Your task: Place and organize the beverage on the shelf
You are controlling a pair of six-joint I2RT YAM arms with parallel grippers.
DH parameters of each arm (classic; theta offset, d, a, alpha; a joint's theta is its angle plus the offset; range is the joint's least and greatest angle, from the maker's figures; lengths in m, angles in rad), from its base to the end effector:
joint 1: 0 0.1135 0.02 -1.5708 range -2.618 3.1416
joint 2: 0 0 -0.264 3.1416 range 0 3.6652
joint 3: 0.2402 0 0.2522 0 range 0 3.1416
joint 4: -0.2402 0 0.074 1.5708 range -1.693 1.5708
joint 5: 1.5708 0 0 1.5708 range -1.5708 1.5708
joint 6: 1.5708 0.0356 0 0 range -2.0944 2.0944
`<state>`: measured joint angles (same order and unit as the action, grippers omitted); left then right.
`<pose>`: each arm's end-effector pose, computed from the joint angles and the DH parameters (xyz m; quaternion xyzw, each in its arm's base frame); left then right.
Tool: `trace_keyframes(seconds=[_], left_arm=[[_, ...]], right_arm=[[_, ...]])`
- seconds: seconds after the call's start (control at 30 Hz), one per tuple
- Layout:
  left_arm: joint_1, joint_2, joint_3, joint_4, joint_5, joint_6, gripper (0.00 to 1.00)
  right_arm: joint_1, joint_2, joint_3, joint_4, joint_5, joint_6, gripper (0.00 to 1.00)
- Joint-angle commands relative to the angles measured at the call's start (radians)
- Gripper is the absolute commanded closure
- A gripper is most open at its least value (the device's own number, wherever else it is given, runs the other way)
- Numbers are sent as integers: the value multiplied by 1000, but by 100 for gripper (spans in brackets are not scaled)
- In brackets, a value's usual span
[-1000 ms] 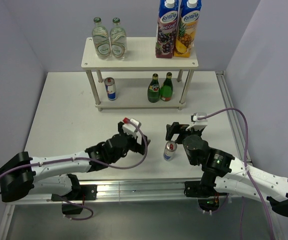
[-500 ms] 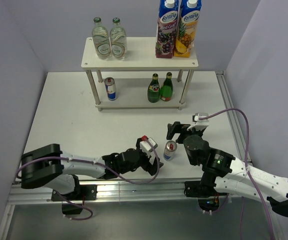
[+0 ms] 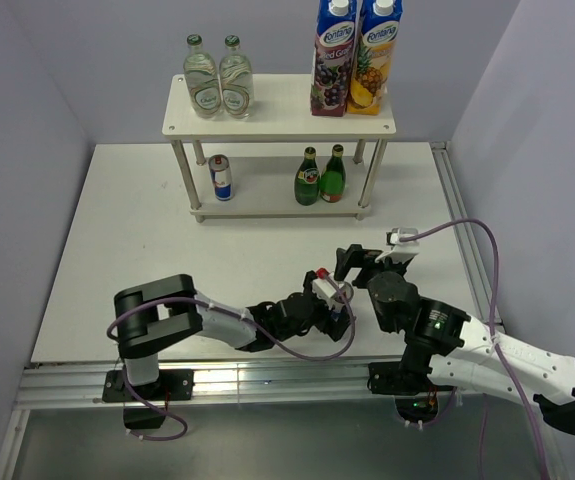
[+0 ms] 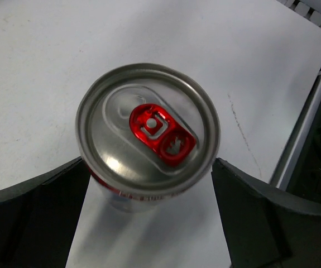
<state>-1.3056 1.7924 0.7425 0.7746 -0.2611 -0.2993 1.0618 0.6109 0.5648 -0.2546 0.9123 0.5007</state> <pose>0.1022 -0.3414 0.1590 0.3124 0.7305 -0.3580 0.4904 0.0941 0.1109 0.2852 0.0510 0.7668 0.1232 0.6278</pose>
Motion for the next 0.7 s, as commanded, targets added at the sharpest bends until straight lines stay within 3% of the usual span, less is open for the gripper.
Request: trace_keyframes(seconds=[0.0,0.07,0.1,0.23,0.27,0.3,0.53,0.67], left_arm=[[8,53,58,109,-29,17,6],[12,83,76,106,-47,5,11],[17,91,96,98,-58,2,27],[34,117,127,71,-86,-4,60],[37,114,127,69,-87,-7,72],[43,110,124,66,-90,-9,99],[57,-43,74,-35,-236,8,100],[133,-198,37,-123,-265,2,100]], right_arm=[[4,7,1,21,11,4,1],[4,13,4,23,7,2,1],[6,18,7,23,8,2,1],[4,27,9,26,7,-2,1],[4,30,9,28,7,-4,1],[4,29,7,29,7,-4,1],[4,21,7,32,7,-4,1],[6,12,6,35,0,-4,1]])
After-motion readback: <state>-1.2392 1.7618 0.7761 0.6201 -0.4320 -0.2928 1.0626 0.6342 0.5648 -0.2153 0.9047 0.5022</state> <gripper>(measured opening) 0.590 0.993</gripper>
